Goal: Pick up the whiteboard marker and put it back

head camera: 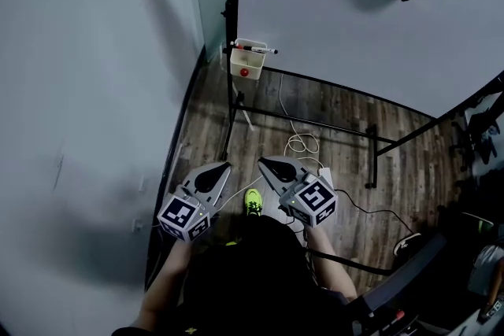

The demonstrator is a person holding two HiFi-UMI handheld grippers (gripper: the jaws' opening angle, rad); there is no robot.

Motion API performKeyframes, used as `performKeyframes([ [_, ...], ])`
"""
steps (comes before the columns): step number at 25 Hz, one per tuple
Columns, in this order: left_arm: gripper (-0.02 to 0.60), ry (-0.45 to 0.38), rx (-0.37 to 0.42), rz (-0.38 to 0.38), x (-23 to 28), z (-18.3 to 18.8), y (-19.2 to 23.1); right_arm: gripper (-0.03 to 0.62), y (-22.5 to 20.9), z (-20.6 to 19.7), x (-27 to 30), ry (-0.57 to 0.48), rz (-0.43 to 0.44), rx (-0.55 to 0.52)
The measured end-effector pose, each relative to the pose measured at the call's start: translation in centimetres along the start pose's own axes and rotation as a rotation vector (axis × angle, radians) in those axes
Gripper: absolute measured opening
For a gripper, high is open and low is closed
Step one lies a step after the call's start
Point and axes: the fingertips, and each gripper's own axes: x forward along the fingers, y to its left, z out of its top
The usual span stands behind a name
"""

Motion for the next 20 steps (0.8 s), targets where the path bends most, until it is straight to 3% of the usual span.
performKeyframes([
  [20,0.025,0.022,-0.058,0.042,12.5,0.6,5.3,0.002,-12.8,0.6,3.5,-0.002,0.049,0.019],
])
